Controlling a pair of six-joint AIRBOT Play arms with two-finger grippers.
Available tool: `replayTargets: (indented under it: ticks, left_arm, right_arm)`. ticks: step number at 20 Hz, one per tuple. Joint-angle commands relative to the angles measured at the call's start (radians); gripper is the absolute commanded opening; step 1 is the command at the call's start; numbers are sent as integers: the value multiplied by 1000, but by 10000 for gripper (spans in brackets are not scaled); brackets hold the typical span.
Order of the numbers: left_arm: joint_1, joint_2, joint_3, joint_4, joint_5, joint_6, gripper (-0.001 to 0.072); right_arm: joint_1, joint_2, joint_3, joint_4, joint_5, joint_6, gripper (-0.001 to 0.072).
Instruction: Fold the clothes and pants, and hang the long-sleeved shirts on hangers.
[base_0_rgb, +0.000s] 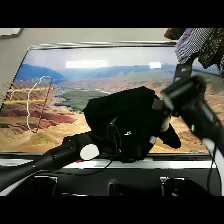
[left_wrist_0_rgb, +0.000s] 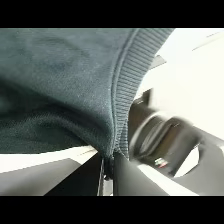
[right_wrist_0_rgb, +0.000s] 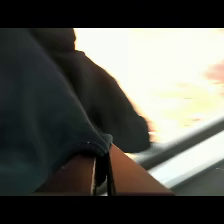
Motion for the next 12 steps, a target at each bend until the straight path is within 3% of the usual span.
replayTargets:
  ticks: [1,3,6,10,12]
  left_arm:
    - [-6,-53,2,-110,163,-7,37]
    - [-6,-95,17,-151,228,-13,37]
    - [-5,-190,83,-166,254,-13,37]
    - [42,-288,107,-165,261,-13,38]
    - [78,-323,107,-165,243,-12,38]
  right_arm:
    - [-249,-129,164,420,-254,-90,41]
    - [-319,-195,226,544,-293,-138,41]
    - [-309,-289,232,597,-286,-192,42]
    - [-280,-414,232,406,-190,-246,42]
    - [-281,-445,232,372,-211,-256,42]
